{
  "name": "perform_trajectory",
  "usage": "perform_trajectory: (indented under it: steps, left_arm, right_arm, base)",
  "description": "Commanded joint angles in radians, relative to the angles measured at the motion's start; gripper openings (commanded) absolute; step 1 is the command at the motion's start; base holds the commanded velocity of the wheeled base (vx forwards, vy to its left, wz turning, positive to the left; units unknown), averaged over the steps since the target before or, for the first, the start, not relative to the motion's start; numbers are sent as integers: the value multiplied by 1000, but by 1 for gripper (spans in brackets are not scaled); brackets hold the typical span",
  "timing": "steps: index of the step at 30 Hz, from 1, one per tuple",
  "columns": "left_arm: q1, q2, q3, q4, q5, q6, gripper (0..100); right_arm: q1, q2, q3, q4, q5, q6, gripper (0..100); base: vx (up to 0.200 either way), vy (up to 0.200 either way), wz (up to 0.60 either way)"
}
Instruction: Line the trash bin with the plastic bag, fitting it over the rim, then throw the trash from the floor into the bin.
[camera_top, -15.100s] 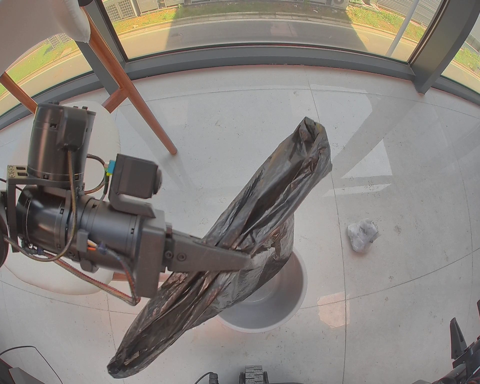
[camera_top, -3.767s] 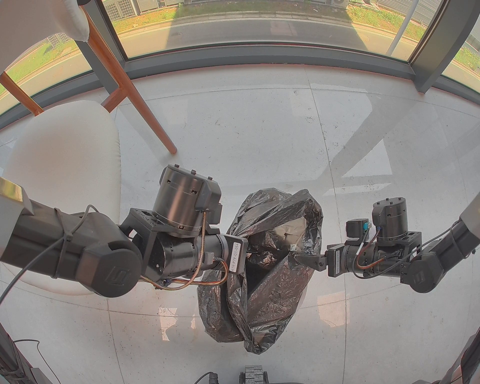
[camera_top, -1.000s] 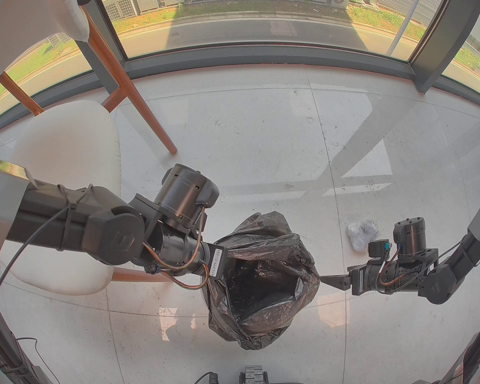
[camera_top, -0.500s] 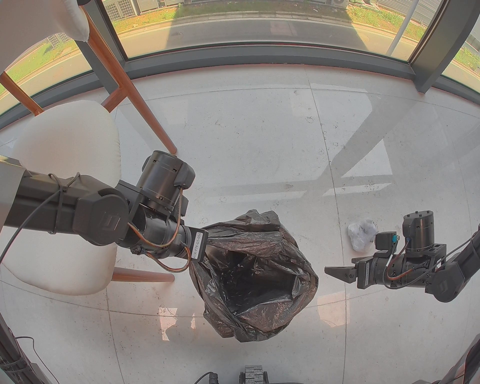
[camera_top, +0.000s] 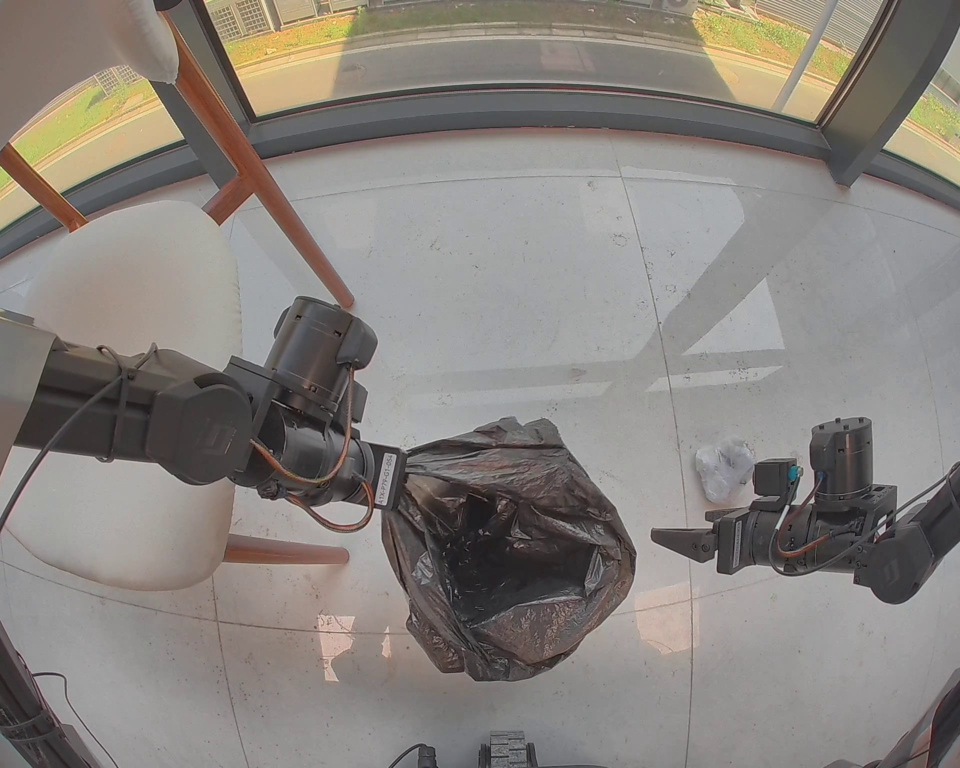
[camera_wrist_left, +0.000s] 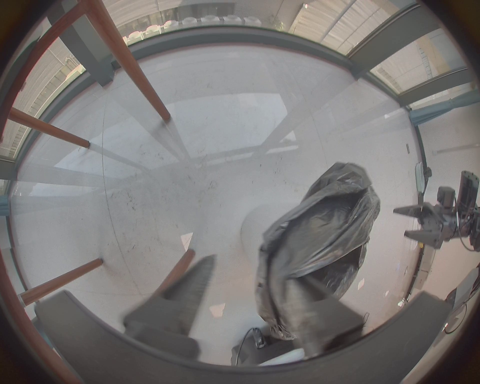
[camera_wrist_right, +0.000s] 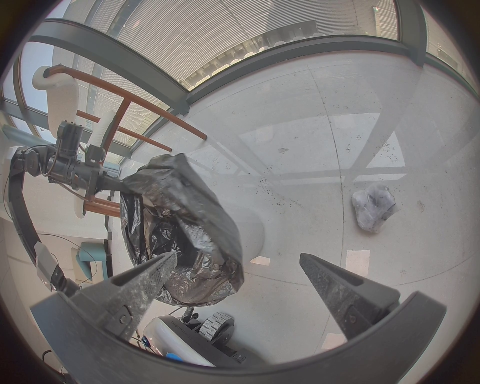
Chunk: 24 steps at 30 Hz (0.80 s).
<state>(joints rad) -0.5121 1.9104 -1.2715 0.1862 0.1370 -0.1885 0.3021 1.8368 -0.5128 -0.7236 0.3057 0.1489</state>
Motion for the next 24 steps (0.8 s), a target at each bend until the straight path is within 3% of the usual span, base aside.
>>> perform_trajectory:
  steps: [1,8,11,19,24]
  left_arm:
    - [1,6,9,-67,12,1,100]
    - [0,13,11,-102,49,21,100]
    - [-2,9,30,-100,49,20,100]
    - [0,2,44,-106,50,17,100]
    - [-3,2,41,-108,50,15,100]
  right_arm:
    - [6,1,3,0,0,-2,100]
    - [72,21,-49,-2,-27,-15,100]
    - [127,87,-142,-2,-88,-20,100]
    - [157,225,-359,7,-126,-25,100]
    - [160,285,-437,9,-140,-83,100]
  base:
    - [0,0,0]
    - [0,0,0]
    - [0,0,0]
    - [0,0,0]
    - [0,0,0]
